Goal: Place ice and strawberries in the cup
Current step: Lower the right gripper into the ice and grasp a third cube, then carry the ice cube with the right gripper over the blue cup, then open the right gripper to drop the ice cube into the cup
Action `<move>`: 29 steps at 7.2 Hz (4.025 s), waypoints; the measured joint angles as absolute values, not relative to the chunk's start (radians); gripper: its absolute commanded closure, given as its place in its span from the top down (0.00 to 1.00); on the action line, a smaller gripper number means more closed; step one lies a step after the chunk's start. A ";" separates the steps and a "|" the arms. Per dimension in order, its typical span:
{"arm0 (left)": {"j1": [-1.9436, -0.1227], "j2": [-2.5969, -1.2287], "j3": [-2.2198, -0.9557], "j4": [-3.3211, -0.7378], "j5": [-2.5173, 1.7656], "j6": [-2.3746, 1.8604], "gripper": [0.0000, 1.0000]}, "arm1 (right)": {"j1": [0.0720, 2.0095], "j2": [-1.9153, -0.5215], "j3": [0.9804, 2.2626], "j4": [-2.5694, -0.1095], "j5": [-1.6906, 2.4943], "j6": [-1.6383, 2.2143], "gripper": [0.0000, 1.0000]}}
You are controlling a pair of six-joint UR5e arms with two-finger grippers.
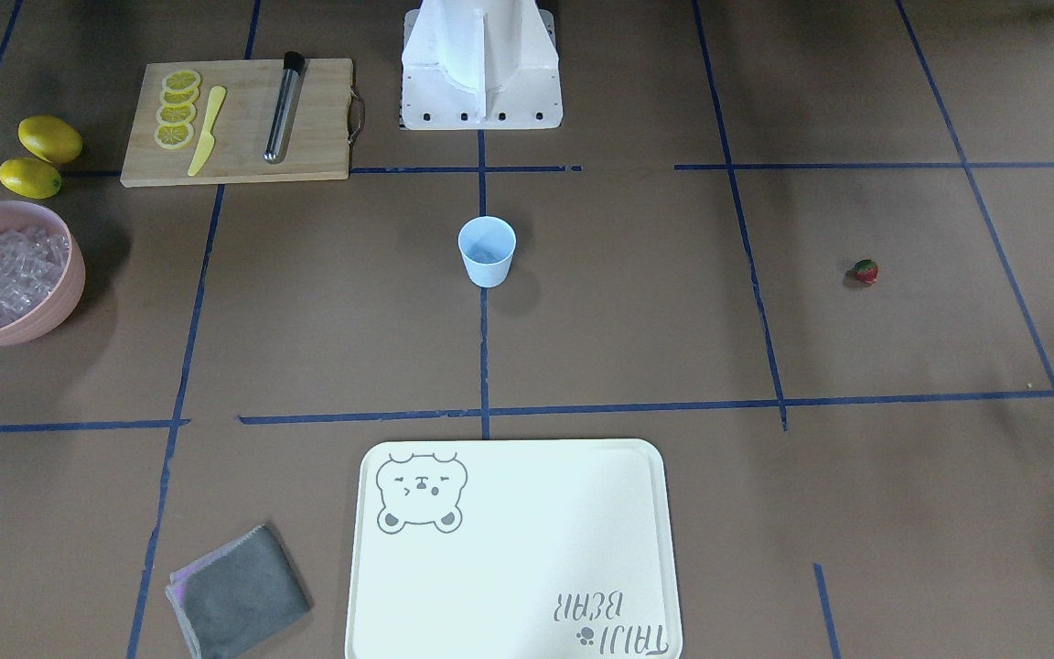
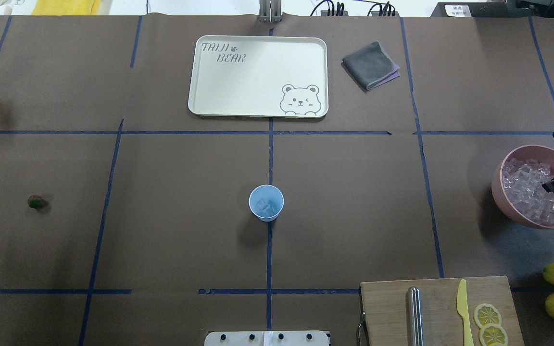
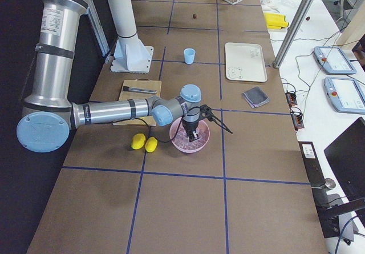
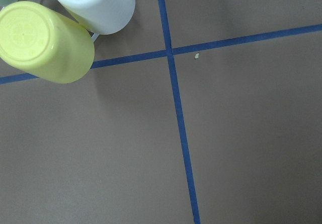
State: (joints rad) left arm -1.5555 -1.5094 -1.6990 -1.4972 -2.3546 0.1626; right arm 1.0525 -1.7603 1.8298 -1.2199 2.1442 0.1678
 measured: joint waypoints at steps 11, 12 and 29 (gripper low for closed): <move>-1.555 -1.511 -1.712 -1.498 -2.355 0.164 1.00 | 1.033 -1.492 2.017 -1.465 2.192 0.685 0.00; -1.555 -1.511 -1.714 -1.499 -2.355 0.164 1.00 | 0.998 -1.422 2.042 -1.543 2.187 0.686 0.00; -1.554 -1.500 -1.768 -1.496 -2.355 0.163 1.00 | 0.434 -0.716 1.722 -1.797 1.804 1.167 0.07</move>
